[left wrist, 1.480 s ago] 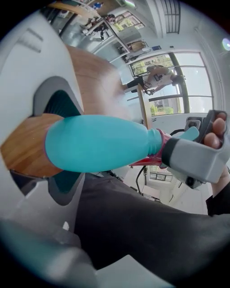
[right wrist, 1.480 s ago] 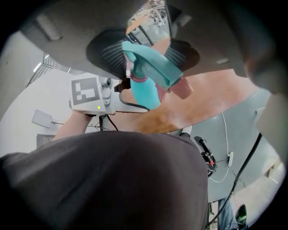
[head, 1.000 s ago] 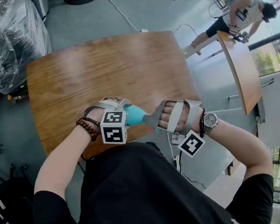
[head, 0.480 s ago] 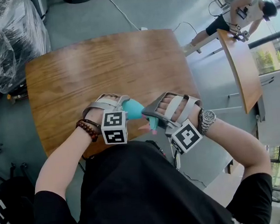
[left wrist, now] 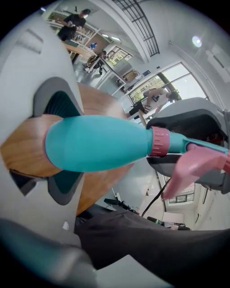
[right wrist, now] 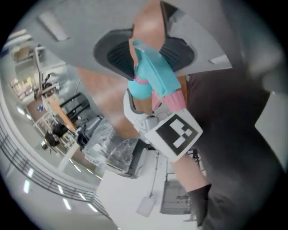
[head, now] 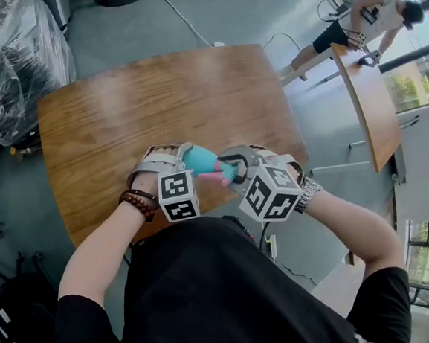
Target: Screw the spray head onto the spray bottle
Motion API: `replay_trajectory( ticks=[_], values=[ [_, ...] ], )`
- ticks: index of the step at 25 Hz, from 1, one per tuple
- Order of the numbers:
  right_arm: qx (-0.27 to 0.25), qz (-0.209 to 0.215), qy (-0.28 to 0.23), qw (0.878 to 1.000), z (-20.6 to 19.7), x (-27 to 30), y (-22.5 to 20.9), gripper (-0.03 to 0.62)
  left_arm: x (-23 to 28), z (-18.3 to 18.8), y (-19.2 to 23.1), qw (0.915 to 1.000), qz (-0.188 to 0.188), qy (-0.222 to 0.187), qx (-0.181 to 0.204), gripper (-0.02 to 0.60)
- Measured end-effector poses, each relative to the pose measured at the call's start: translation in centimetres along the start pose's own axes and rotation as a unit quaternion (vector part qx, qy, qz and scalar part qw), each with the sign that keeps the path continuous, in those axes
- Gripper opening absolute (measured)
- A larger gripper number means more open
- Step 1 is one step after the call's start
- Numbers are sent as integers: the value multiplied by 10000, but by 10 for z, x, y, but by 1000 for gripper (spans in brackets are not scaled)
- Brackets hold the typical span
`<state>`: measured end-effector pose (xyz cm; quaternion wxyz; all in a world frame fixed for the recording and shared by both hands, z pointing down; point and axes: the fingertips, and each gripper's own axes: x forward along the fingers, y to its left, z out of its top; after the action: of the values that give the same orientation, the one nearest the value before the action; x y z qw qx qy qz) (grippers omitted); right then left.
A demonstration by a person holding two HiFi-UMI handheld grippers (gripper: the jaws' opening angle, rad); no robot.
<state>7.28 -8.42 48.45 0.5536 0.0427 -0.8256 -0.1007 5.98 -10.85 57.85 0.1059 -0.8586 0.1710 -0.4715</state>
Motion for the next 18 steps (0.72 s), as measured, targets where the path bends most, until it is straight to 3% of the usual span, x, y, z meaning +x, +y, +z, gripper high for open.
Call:
replay_trajectory(
  ticks=[3,5,6,8,11,12,13,15,17,18],
  values=[
    [1088,122,-82,9940,0,4,-6,123,2,-3,3,9997,177,90,-122,374],
    [1959,169,-141,9804,-4,6,-12,123,3,-6,7,9990,359,195,-180,373],
    [2495,205,-189,9680,-7,7,-16,123,3,-7,9,9984,466,266,-192,373],
    [3697,356,-354,9278,-11,10,-22,121,4,-11,14,9967,669,414,-204,373],
    [5243,756,-622,8459,-15,15,-25,121,7,-16,16,9941,894,563,-233,373],
    [5522,856,-684,8265,-16,17,-26,121,7,-17,17,9935,943,586,-253,374],
    [5655,905,-730,8165,-16,18,-26,121,8,-18,18,9931,976,597,-273,374],
    [5644,874,-795,8170,-14,19,-29,121,10,-19,19,9929,987,575,-332,374],
    [5472,756,-890,8288,-12,19,-34,124,12,-19,19,9934,915,477,-492,376],
    [5350,692,-960,8365,-11,18,-38,167,14,-18,18,9937,845,402,-621,377]
  ],
)
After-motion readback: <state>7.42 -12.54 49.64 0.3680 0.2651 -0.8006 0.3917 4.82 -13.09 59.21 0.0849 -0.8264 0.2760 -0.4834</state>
